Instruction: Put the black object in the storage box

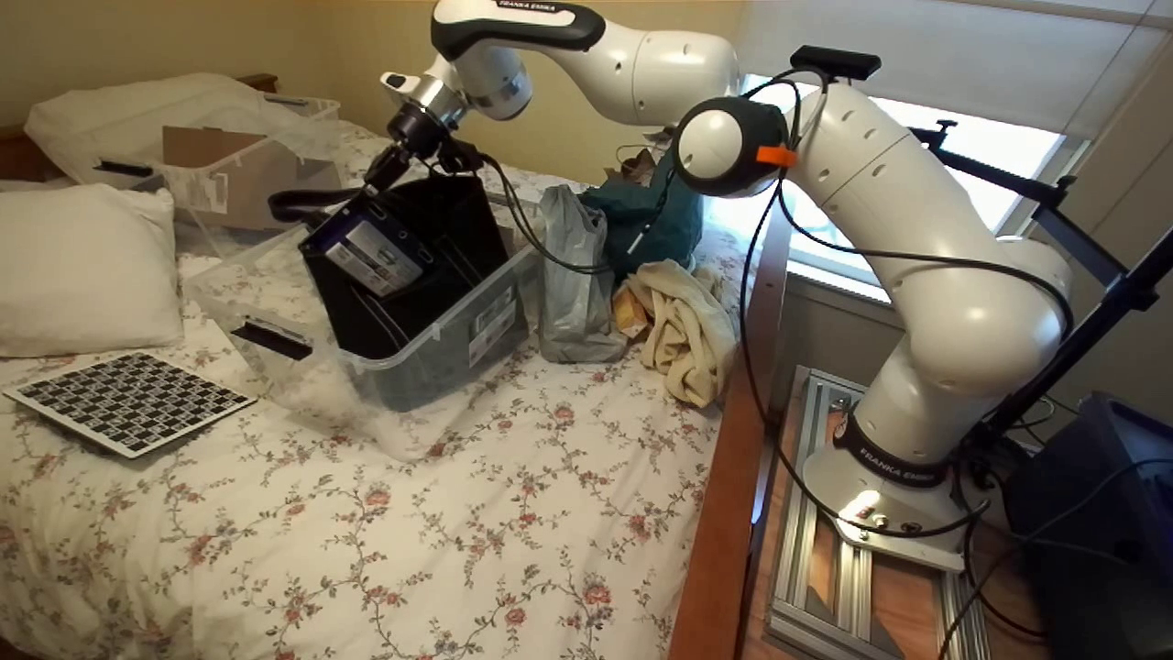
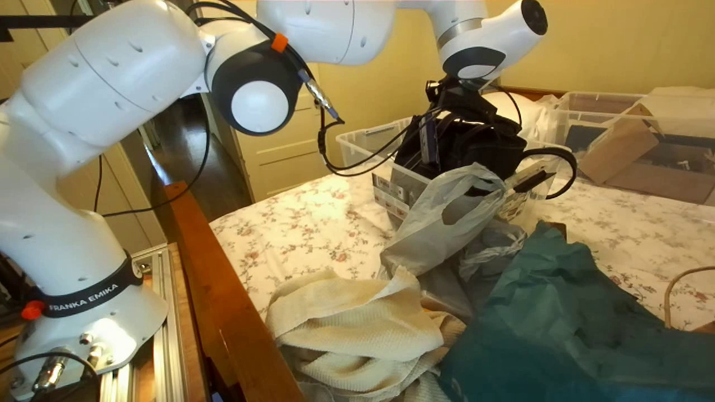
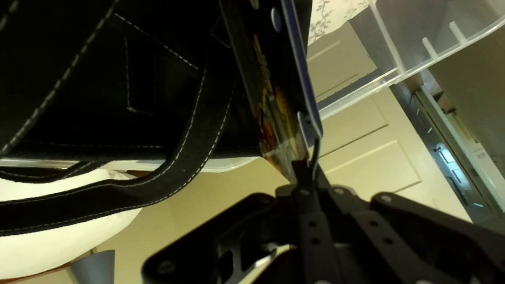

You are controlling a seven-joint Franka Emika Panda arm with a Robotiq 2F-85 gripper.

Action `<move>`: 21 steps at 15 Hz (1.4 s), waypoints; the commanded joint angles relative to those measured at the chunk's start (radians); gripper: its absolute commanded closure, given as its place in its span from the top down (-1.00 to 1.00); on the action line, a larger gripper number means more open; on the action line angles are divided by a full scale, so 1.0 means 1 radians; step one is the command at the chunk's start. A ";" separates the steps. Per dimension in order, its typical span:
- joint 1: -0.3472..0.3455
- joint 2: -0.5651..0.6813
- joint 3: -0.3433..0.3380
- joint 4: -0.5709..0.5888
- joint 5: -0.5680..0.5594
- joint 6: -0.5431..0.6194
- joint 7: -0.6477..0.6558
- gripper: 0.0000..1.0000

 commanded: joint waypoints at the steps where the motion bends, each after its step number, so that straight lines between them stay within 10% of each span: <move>1: 0.016 0.047 0.006 0.054 -0.005 -0.030 0.000 -0.99; 21: -0.028 0.087 0.077 0.123 0.046 -0.067 0.053 -0.99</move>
